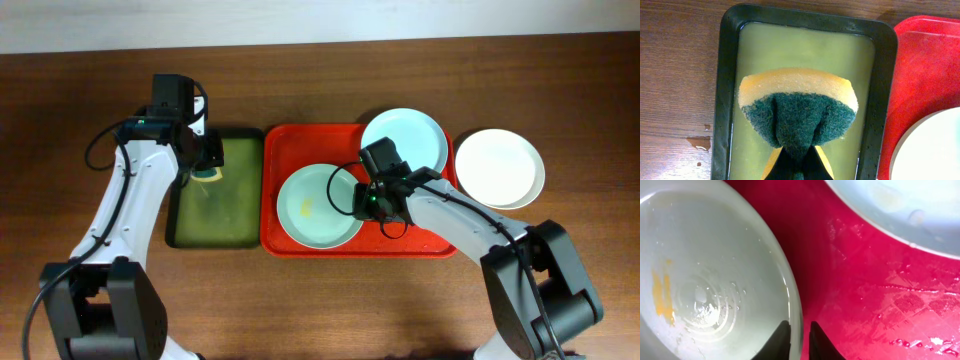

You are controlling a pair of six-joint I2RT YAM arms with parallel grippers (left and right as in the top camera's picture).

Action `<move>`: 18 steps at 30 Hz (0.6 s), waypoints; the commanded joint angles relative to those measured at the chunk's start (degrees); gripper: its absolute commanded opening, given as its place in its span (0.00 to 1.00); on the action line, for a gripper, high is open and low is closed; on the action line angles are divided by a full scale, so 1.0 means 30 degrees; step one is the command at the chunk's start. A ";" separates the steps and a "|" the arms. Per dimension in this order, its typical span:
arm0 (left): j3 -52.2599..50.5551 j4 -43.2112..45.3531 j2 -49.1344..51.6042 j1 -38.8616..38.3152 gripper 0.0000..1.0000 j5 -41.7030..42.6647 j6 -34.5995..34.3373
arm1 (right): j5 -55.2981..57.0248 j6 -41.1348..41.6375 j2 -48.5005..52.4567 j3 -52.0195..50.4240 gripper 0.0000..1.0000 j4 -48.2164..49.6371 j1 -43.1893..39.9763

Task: Clean dirty plates on tray and stack at the side
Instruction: 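Lower the left gripper into the black tray and grasp the sponge, then lift the sponge with the left gripper over the pale-green plate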

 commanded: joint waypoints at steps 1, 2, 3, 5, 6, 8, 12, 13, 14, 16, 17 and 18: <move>0.0153 -0.0029 -0.0051 -0.0313 0.00 0.0138 0.0386 | -0.0036 -0.0007 -0.0029 -0.0066 0.24 0.0051 0.0095; 0.0153 -0.0029 -0.0051 -0.0474 0.00 0.0131 0.0386 | -0.0036 -0.0007 -0.0029 -0.0066 0.21 0.0051 0.0095; 0.0153 -0.0029 -0.0051 -0.0510 0.00 0.0131 0.0386 | -0.0036 -0.0007 -0.0029 -0.0066 0.17 0.0051 0.0095; 0.0153 -0.0029 -0.0051 -0.0510 0.00 0.0131 0.0393 | -0.0029 -0.0007 0.0044 -0.0066 0.11 0.0051 0.0109; 0.0153 -0.0044 -0.0051 -0.0510 0.00 0.0131 0.0386 | -0.0029 -0.0007 0.0168 -0.0066 0.11 0.0058 0.0109; 0.0153 -0.0087 -0.0051 -0.0510 0.00 0.0131 0.0393 | -0.0029 -0.0007 0.0284 -0.0066 0.10 0.0058 0.0109; 0.0153 -0.0087 -0.0051 -0.0510 0.00 0.0058 0.0532 | -0.0029 -0.0007 0.0291 -0.0066 0.16 0.0109 0.0109; 0.0153 -0.0080 -0.0051 -0.0510 0.00 0.0058 0.0532 | -0.0029 -0.0007 0.0291 -0.0066 0.16 0.0117 0.0109; 0.0153 -0.0087 -0.0051 -0.0510 0.00 0.0058 0.0532 | -0.0029 -0.0007 0.0291 -0.0066 0.15 0.0117 0.0109; 0.0153 -0.0087 -0.0051 -0.0510 0.00 0.0066 0.0532 | -0.0029 -0.0007 0.0466 -0.0066 0.15 0.0175 0.0109; 0.0153 -0.0087 -0.0051 -0.0510 0.00 0.0058 0.0532 | -0.0044 0.0000 0.0816 -0.0066 0.10 0.0284 0.0109; 0.0153 -0.0087 -0.0051 -0.0510 0.00 0.0058 0.0532 | -0.0036 -0.0007 0.0831 -0.0066 0.04 0.0277 0.0102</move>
